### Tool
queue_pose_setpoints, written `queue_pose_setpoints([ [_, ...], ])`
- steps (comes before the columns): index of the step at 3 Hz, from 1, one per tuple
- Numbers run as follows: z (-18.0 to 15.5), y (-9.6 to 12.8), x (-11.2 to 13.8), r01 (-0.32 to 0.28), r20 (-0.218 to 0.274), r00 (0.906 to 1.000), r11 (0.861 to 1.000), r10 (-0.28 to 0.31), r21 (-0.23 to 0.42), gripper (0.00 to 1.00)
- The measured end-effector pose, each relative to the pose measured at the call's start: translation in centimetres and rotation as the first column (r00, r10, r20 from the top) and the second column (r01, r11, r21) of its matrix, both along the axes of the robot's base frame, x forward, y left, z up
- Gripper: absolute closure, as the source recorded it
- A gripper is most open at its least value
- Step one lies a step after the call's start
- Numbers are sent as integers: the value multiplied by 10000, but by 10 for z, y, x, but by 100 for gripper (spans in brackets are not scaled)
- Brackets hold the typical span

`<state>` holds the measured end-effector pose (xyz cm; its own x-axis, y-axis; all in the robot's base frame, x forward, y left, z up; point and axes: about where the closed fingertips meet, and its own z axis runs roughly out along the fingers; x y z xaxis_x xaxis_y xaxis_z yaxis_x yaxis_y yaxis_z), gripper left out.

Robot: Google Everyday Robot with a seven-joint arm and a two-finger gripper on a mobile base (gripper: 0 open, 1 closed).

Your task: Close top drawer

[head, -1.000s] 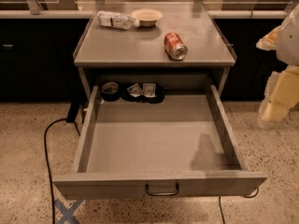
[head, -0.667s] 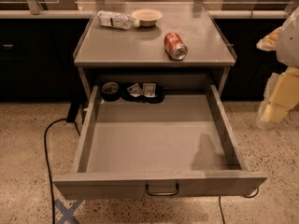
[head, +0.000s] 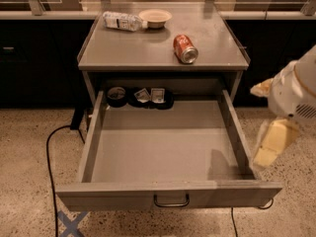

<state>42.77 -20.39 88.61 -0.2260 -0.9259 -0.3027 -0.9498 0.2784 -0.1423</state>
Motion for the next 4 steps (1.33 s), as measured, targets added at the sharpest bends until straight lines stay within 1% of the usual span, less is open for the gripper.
queue_pose_setpoints([
  [1,-58,12,-20,-113,-1004,9948,9968,192,789,0],
  [2,-90,26,-46,-261,-1780,9826,9878,536,1533,0],
  [3,-90,26,-46,-261,-1781,9825,9878,537,1535,0],
  [4,-99,27,-56,-267,-1888,9802,9845,598,1732,0],
])
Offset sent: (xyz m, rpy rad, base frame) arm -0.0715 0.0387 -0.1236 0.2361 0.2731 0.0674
